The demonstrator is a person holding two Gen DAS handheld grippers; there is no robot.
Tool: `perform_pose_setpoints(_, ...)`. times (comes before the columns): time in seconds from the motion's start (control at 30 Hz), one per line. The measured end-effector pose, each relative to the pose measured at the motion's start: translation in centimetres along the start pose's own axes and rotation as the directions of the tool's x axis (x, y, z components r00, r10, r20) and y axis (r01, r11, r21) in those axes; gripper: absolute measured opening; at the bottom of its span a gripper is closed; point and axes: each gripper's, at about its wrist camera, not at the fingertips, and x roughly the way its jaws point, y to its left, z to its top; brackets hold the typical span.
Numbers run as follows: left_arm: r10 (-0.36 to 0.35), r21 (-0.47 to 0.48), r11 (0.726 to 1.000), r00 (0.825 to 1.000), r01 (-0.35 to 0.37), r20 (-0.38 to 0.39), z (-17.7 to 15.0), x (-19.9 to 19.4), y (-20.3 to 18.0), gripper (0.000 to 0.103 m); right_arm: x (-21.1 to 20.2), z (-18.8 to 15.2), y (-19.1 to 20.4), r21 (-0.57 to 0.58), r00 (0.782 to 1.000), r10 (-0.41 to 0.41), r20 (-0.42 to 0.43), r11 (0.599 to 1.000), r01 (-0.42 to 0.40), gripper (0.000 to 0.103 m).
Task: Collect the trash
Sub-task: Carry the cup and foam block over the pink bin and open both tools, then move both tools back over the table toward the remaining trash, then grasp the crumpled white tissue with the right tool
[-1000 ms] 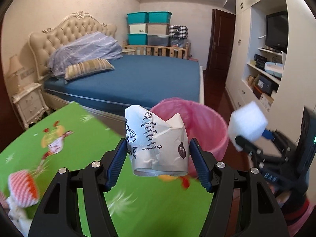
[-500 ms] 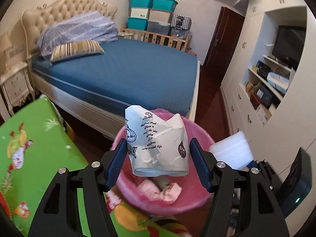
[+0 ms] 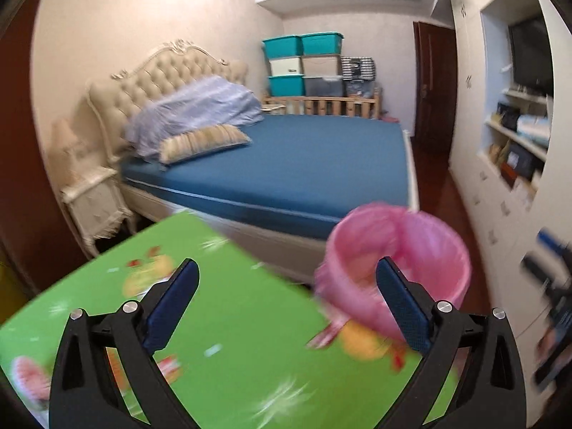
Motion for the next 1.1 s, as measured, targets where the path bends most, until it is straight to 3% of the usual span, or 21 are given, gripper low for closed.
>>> perform_pose_setpoints(0.2,0.048,-0.050,0.998,0.999,-0.050,-0.025,-6.7,-7.5,5.2,0.095,-1.9,-1.7,4.0,0.047,0.997,0.071,-0.028,0.996,-0.070,0.099)
perform_pose_setpoints(0.4,0.139,-0.119,0.983,0.990,-0.142,-0.037,-14.6,-15.7,11.8,0.095,-0.3,-3.0,11.8,-0.018,0.975,0.187,-0.119,0.982,-0.190,0.099)
perform_pose_setpoints(0.53,0.268,-0.163,0.949,0.962,-0.272,-0.048,-18.9,-20.2,16.2,0.095,0.1,-3.9,18.9,-0.080,0.941,0.295,-0.168,0.947,-0.312,0.099)
perform_pose_setpoints(0.63,0.358,-0.226,0.902,0.930,-0.368,-0.087,-21.9,-23.1,20.6,0.095,0.1,-4.6,24.2,-0.122,0.910,0.361,-0.203,0.913,-0.389,0.099)
perform_pose_setpoints(0.67,0.398,-0.247,0.877,0.911,-0.412,-0.107,-22.8,-23.9,22.2,0.095,0.2,-4.8,25.8,-0.136,0.899,0.383,-0.212,0.899,-0.415,0.099)
perform_pose_setpoints(0.8,0.474,-0.291,0.813,0.864,-0.504,-0.170,-25.6,-25.7,26.6,0.095,0.1,-5.2,32.3,-0.179,0.859,0.450,-0.244,0.850,-0.496,0.098)
perform_pose_setpoints(0.9,0.475,-0.317,0.791,0.852,-0.524,-0.221,-27.7,-26.1,28.8,0.095,-0.1,-5.7,36.0,-0.204,0.836,0.480,-0.264,0.820,-0.535,0.098)
perform_pose_setpoints(1.1,0.446,-0.336,0.789,0.855,-0.515,-0.263,-30.1,-25.3,30.2,0.095,0.0,-6.7,41.4,-0.234,0.785,0.527,-0.326,0.760,-0.607,0.098)
